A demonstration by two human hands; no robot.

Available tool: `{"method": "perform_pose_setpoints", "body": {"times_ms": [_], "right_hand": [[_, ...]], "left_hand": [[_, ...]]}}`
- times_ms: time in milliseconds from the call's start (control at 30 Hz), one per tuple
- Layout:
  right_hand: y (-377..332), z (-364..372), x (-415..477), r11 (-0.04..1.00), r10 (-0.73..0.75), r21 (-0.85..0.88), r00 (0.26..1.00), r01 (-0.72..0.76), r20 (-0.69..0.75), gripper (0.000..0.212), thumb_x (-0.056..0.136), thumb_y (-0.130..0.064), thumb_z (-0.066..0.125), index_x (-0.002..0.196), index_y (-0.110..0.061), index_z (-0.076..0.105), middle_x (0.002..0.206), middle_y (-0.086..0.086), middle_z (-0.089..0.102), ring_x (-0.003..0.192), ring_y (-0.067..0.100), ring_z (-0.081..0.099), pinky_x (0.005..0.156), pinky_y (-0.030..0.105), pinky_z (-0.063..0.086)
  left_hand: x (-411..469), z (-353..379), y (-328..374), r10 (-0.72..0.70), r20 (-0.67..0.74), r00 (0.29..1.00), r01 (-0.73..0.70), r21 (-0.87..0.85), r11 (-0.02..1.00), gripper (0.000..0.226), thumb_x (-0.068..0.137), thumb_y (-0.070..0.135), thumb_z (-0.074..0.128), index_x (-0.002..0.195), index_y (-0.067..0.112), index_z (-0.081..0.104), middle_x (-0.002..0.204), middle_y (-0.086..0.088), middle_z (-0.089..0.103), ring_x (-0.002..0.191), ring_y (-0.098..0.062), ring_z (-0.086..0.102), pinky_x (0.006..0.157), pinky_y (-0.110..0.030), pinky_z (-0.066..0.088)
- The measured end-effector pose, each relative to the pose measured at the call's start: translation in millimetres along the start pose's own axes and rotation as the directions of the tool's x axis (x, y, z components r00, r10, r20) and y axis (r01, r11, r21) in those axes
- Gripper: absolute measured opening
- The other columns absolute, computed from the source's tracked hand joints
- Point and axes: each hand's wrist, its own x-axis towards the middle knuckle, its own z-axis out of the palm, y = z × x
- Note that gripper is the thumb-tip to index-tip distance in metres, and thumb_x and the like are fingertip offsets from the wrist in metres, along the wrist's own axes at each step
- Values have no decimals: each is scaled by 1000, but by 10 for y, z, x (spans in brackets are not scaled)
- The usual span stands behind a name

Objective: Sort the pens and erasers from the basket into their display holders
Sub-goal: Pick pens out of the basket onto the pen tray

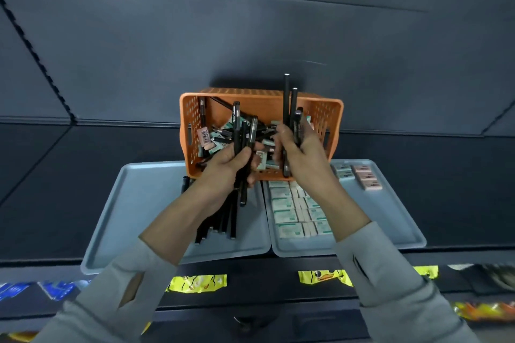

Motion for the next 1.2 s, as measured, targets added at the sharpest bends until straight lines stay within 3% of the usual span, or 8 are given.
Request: {"method": "perform_pose_setpoints", "body": {"times_ms": [200, 367, 467, 667, 767, 833, 1033, 1200], "right_hand": [[-156, -52, 99, 993, 32, 107, 996, -41, 86, 11, 87, -10, 72, 95, -15, 69, 76, -8, 70, 60, 2, 65, 58, 14, 50], [-101, -111, 118, 989, 89, 107, 993, -97, 82, 6, 85, -13, 74, 85, -18, 71, 72, -5, 72, 64, 5, 68, 62, 19, 54], [-40, -158, 140, 961, 149, 238, 989, -143, -8, 4, 92, -20, 67, 90, -16, 68, 68, 0, 67, 45, 1, 51, 47, 16, 40], [-24, -213, 119, 881, 140, 459, 990, -114, -22, 3, 96, -12, 60, 98, -11, 62, 76, 12, 68, 37, 8, 31, 38, 19, 26], [56, -235, 96, 879, 73, 457, 986, -135, 151, 6, 95, -11, 61, 100, -9, 64, 77, 12, 68, 40, 12, 28, 40, 22, 23], [100, -241, 59, 911, 82, 374, 966, -173, 246, 7, 93, -10, 63, 99, -10, 66, 76, 10, 69, 41, 12, 30, 40, 23, 25], [146, -301, 15, 930, 120, 286, 928, -229, 352, 19, 95, -23, 62, 105, -8, 65, 72, 11, 64, 44, 14, 33, 41, 23, 31], [96, -270, 42, 973, 56, 180, 909, -142, 414, 26, 97, -38, 54, 93, -13, 60, 60, -2, 59, 45, 14, 38, 48, 30, 33]], "left_hand": [[-11, 46, -23, 41, 40, 998, -53, 381, 923, 23, 104, 15, 41, 109, 7, 62, 71, 2, 58, 57, -14, 50, 56, -23, 44], [-36, 25, -23, 3, 56, 998, -27, 443, 896, 16, 102, 14, 47, 105, 5, 60, 72, 2, 58, 58, -13, 53, 57, -25, 46], [-75, -51, -40, -66, 68, 996, 32, 416, 909, 13, 102, 16, 48, 91, 11, 53, 70, 4, 53, 55, -8, 45, 52, -22, 40], [-89, -80, -67, -162, -76, 984, 153, -107, 982, 17, 92, 28, 60, 95, 14, 51, 71, 1, 46, 49, -4, 31, 42, -14, 26], [-19, 52, 11, -212, -116, 970, 109, -575, 811, 30, 78, 33, 68, 96, 11, 60, 62, 6, 45, 43, -1, 33, 37, -11, 28], [19, 122, 49, -185, -145, 972, 36, -685, 728, 21, 81, 30, 66, 90, 11, 64, 58, 7, 41, 41, -2, 33, 37, -9, 28], [-9, 249, 77, 5, -398, 917, -100, -218, 971, 29, 100, 39, 46, 81, 19, 57, 61, 9, 60, 57, -5, 58, 50, -19, 47], [-3, 298, 118, 183, -318, 930, -139, 156, 978, 24, 97, 37, 54, 82, 18, 53, 54, 10, 42, 47, -6, 40, 49, -23, 37]]}}
